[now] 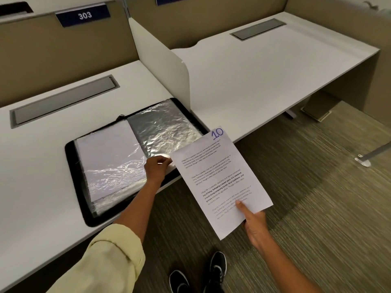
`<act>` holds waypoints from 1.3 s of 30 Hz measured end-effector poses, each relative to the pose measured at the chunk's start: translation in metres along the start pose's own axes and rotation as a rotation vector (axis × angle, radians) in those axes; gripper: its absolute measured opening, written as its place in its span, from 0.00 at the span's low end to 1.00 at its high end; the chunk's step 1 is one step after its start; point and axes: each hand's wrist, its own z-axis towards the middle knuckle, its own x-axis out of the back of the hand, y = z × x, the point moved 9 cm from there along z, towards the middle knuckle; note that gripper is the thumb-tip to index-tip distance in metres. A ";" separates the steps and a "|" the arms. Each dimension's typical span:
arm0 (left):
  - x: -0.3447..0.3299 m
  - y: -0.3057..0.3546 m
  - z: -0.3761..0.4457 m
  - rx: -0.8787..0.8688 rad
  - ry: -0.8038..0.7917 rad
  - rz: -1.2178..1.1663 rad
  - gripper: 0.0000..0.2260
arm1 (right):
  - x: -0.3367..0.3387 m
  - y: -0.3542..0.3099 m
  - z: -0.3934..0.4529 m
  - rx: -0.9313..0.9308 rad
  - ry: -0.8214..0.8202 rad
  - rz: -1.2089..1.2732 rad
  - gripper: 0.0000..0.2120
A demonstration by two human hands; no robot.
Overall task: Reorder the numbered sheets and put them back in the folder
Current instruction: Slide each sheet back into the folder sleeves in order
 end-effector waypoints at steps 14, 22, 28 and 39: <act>0.006 0.016 -0.011 -0.093 0.091 0.129 0.03 | 0.004 -0.004 -0.018 0.112 0.098 -0.132 0.24; 0.003 0.022 -0.015 -0.167 0.121 0.151 0.04 | -0.008 -0.007 -0.032 0.200 0.131 -0.129 0.20; 0.000 0.025 -0.020 -0.274 0.147 0.212 0.02 | -0.014 -0.003 -0.047 0.227 0.117 -0.190 0.17; -0.014 0.031 -0.031 -0.372 0.114 0.263 0.04 | -0.027 0.015 -0.058 0.181 0.083 -0.190 0.20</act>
